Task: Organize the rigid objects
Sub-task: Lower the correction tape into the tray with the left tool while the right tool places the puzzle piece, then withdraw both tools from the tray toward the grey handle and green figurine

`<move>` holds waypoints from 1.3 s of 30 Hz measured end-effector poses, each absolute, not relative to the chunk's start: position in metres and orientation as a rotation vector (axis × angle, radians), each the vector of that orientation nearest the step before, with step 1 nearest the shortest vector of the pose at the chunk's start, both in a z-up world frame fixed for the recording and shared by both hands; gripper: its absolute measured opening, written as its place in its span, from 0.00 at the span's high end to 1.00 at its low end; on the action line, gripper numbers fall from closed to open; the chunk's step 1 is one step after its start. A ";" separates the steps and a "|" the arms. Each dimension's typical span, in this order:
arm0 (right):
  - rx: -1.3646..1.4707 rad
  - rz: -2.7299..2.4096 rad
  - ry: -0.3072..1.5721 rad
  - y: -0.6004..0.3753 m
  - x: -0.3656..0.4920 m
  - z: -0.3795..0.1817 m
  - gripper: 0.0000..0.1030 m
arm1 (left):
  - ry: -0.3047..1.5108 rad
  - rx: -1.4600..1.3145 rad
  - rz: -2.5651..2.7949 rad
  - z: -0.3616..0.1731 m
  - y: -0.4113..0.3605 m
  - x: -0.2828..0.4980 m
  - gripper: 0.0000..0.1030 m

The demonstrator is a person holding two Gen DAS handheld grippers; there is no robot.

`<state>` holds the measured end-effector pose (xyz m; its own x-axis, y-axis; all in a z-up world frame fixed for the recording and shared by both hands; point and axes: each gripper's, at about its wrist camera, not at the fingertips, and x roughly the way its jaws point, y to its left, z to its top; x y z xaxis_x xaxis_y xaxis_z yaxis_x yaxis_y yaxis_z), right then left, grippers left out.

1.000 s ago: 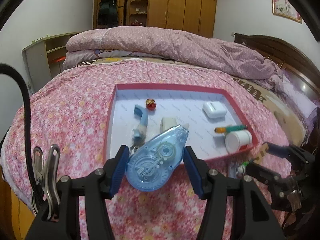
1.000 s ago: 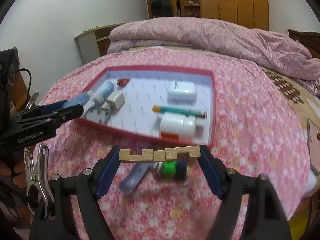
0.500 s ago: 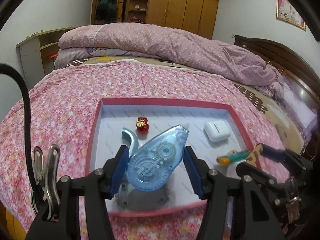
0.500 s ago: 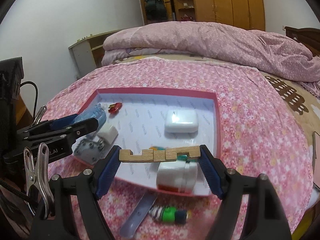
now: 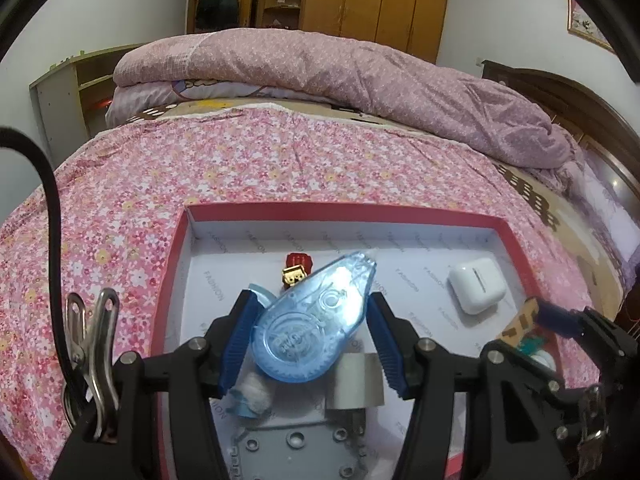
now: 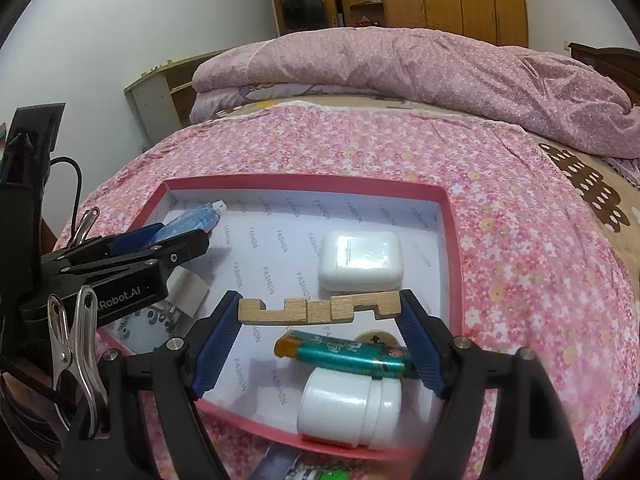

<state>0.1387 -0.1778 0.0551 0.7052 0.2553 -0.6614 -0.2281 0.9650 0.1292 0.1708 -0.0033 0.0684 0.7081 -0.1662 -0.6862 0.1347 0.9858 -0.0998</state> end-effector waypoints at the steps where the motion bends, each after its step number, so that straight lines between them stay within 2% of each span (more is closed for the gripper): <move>1: 0.039 0.265 0.743 -0.178 0.140 0.055 0.24 | 0.762 -0.038 -0.175 0.068 -0.004 0.171 0.43; 6: 0.063 0.259 0.770 -0.181 0.145 0.048 0.24 | 0.759 -0.016 -0.194 0.067 -0.007 0.168 0.38; 10: 0.070 0.268 0.776 -0.181 0.146 0.046 0.23 | 0.765 -0.026 -0.188 0.066 -0.007 0.168 0.38; 14: 0.063 0.269 0.722 -0.181 0.141 0.051 0.16 | 0.773 -0.033 -0.181 0.067 -0.006 0.165 0.38; 39: 0.087 0.315 0.675 -0.188 0.080 0.081 0.16 | 0.734 -0.019 -0.213 0.094 -0.015 0.096 0.38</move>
<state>0.0802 -0.1884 0.0812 0.7355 0.3144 -0.6002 -0.2585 0.9490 0.1804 0.0958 -0.0154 0.0943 0.7221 -0.1995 -0.6624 0.1864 0.9782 -0.0913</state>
